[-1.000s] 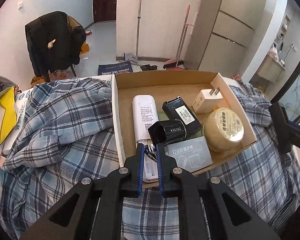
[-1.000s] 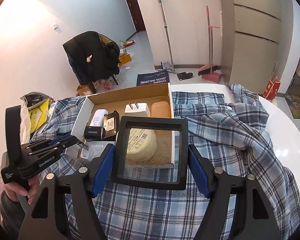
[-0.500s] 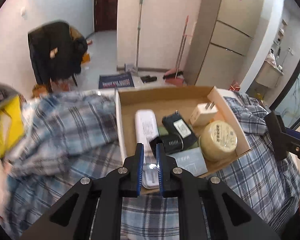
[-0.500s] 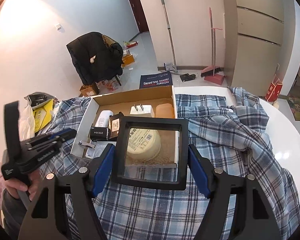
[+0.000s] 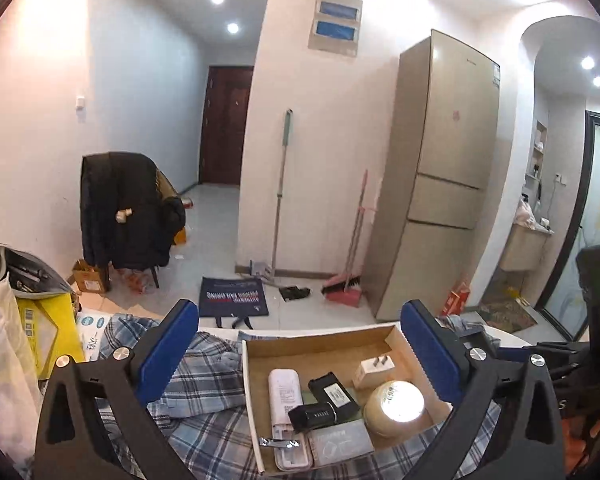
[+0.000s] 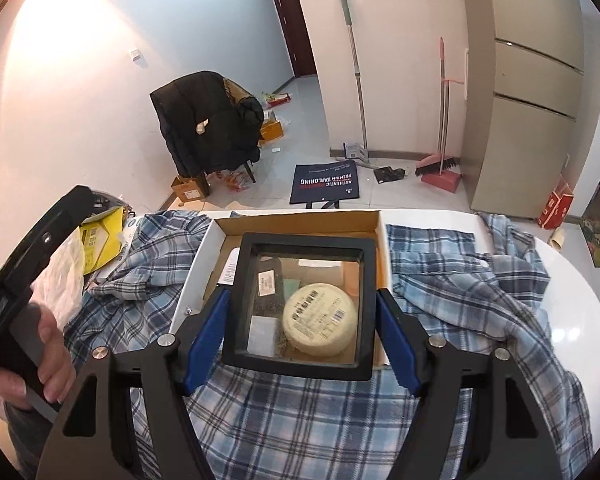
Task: Organize rigid objects
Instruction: 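Lower the black square frame into the cardboard box and open the right tool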
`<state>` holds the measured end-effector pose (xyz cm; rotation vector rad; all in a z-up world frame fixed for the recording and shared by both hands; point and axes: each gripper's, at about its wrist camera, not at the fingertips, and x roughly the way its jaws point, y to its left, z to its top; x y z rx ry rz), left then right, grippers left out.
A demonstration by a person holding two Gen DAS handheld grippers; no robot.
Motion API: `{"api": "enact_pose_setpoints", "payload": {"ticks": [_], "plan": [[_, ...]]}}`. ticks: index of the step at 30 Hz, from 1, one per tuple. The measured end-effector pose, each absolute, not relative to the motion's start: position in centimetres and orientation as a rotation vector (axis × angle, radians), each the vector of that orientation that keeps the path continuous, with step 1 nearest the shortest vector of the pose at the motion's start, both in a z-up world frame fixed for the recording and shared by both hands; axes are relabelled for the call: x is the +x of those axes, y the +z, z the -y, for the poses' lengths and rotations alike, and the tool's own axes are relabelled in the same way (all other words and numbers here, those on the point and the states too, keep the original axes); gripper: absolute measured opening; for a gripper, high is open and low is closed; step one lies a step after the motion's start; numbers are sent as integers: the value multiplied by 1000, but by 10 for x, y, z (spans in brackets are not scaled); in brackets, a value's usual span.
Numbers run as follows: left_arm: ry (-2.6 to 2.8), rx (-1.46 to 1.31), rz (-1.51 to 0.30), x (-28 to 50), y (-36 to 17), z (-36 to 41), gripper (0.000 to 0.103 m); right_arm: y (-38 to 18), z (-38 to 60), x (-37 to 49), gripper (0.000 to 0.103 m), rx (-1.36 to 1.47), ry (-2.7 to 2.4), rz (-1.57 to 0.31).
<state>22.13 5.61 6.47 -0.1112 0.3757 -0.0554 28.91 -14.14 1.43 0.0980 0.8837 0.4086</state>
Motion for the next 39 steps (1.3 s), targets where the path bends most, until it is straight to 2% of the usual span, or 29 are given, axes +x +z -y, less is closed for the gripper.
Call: {"api": "enact_pose_setpoints", "payload": {"ticks": [6, 14, 24, 32, 39], "plan": [[6, -41, -355, 220, 52, -58, 103, -3, 111, 311, 71, 115, 443, -919], [49, -135, -382, 232, 26, -96, 103, -40, 49, 337, 71, 62, 482, -965], [14, -231, -453, 243, 11, -113, 103, -72, 34, 352, 71, 57, 473, -1031], [20, -177, -430, 235, 22, -100, 102, -54, 51, 346, 76, 84, 466, -981], [-11, -163, -350, 212, 53, -82, 102, -7, 84, 324, 78, 56, 416, -822]]}}
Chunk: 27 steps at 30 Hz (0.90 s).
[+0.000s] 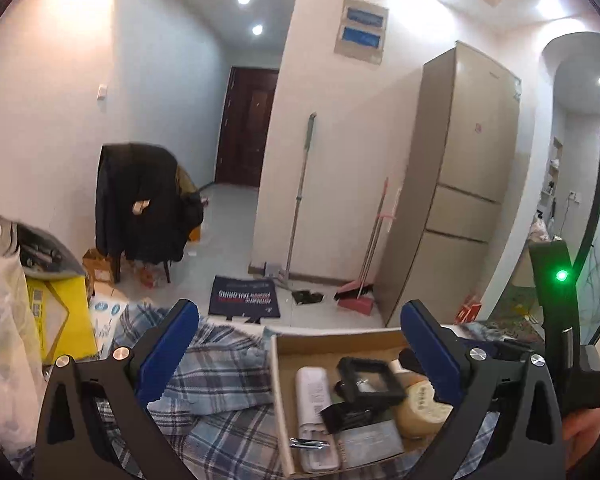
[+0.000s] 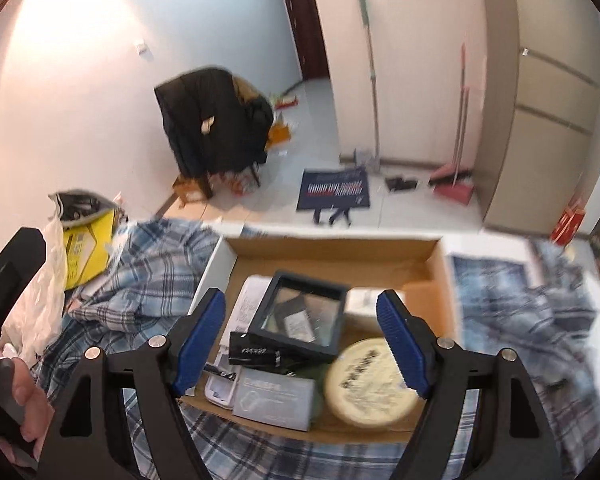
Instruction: Organize rigid objects
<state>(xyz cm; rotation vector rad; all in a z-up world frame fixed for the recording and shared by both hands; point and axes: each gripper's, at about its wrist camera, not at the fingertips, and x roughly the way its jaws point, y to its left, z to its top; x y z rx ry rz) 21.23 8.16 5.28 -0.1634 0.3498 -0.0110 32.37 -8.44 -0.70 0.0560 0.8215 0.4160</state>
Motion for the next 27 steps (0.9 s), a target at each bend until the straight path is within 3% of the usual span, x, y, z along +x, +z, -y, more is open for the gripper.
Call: {"api": "enact_pose_setpoints", "payload": {"ticks": [15, 21, 27], "plan": [[-61, -98, -210, 135, 110, -31, 103, 76, 151, 238, 83, 59, 374, -517], [-32, -86, -151, 96, 116, -16, 103, 89, 180, 182, 103, 60, 328, -295], [-20, 6, -114, 64, 91, 3, 103, 73, 191, 145, 103, 15, 292, -203]]}}
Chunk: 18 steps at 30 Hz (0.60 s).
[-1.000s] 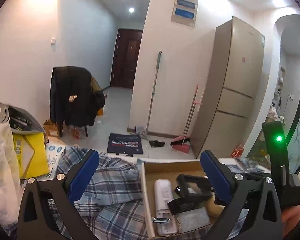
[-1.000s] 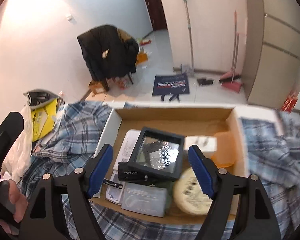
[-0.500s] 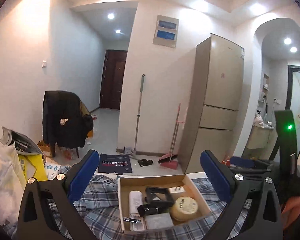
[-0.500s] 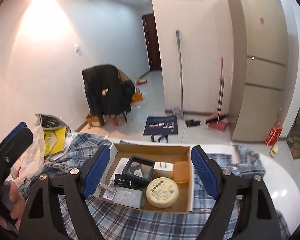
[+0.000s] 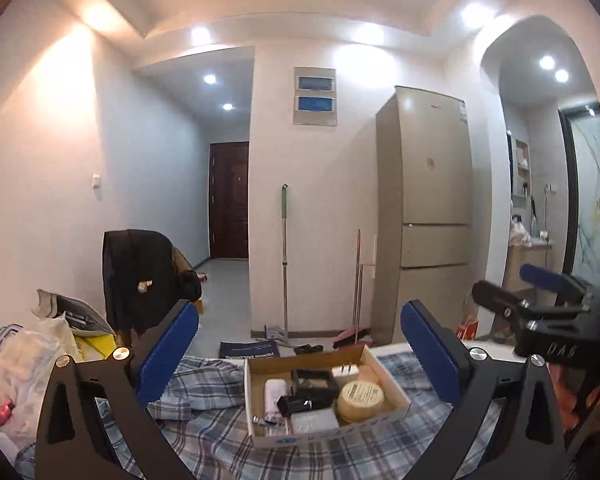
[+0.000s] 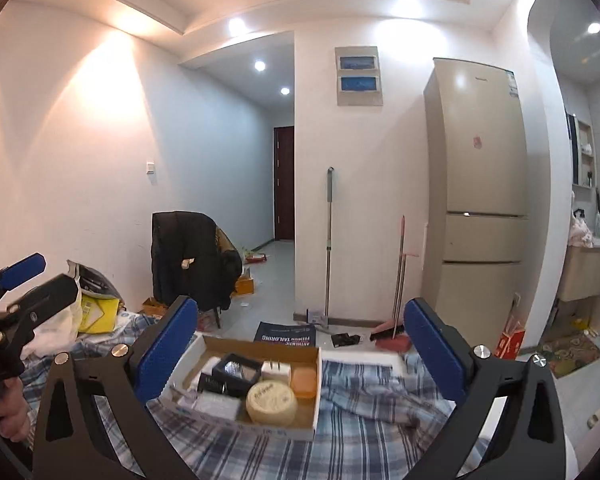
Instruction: Organize rigid objects
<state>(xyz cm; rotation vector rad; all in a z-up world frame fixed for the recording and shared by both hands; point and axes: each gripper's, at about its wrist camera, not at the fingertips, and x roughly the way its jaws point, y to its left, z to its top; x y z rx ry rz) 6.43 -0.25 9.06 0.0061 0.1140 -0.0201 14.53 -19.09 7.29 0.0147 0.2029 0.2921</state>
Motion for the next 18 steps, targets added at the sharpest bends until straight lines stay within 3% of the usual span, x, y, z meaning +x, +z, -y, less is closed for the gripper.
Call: {"api": "enact_pose_setpoints", "payload": {"ticks": [6, 10, 18], "plan": [[10, -11, -100, 52, 51, -3, 103, 41, 211, 137, 103, 121, 307, -259], [37, -27, -190, 65, 17, -7, 103, 19, 215, 128, 103, 129, 291, -286], [-4, -8, -155, 52, -9, -4, 103, -20, 212, 116, 103, 76, 309, -188]]}}
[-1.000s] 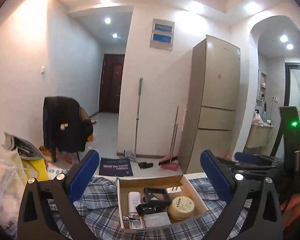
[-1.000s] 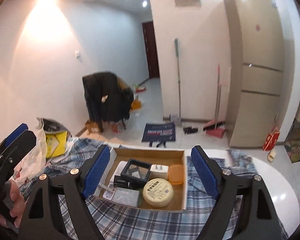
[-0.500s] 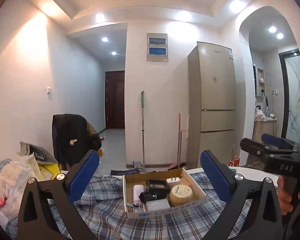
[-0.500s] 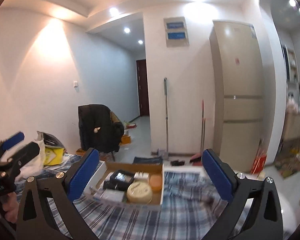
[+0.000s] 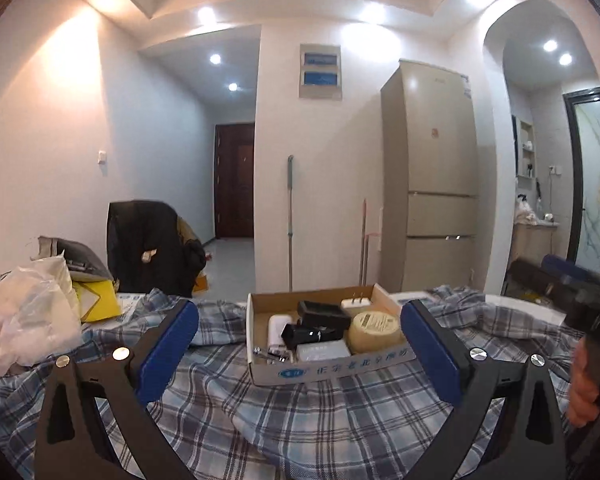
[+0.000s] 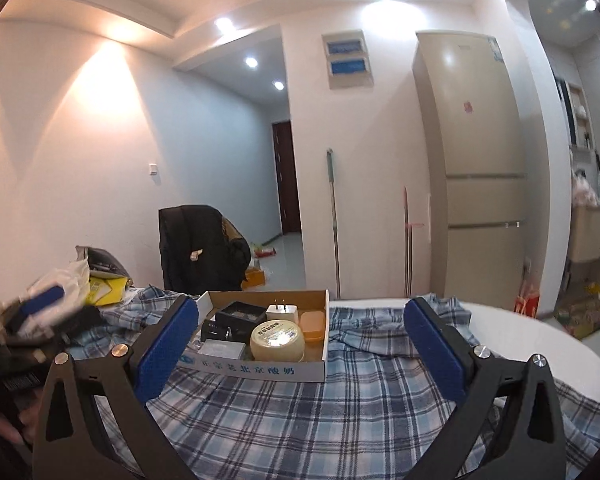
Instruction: Organize rigid objects
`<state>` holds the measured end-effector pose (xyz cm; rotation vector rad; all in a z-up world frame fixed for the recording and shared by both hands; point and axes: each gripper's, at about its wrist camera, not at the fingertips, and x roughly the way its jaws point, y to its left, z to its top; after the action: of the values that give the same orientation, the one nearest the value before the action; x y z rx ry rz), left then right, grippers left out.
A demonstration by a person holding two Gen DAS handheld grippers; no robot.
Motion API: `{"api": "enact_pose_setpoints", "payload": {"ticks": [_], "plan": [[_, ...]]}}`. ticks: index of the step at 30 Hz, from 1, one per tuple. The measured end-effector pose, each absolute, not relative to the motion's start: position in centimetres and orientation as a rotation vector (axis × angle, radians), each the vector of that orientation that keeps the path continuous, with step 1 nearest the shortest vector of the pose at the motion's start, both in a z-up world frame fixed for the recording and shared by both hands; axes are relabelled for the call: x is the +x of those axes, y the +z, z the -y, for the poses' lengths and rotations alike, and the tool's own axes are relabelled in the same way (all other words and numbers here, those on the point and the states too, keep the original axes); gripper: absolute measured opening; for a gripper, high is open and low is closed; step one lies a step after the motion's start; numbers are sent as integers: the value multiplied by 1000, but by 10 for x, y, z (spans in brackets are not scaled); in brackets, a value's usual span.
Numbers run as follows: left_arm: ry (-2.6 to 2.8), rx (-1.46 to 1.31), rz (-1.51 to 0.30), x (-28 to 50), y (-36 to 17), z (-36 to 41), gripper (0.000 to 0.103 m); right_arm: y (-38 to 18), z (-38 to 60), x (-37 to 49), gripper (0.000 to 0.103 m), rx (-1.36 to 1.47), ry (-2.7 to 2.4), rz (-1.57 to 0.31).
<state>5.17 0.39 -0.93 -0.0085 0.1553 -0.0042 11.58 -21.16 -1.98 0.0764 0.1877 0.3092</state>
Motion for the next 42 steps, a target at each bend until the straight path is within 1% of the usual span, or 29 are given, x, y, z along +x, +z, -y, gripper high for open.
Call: {"api": "enact_pose_setpoints", "payload": {"ticks": [7, 26, 42], "plan": [[22, -58, -146, 50, -9, -15, 103, -29, 202, 123, 103, 34, 275, -233], [38, -44, -147, 48, -8, -17, 103, -27, 202, 116, 103, 25, 286, -194], [59, -61, -170, 51, -10, -18, 103, -30, 200, 118, 103, 17, 286, -206]]}}
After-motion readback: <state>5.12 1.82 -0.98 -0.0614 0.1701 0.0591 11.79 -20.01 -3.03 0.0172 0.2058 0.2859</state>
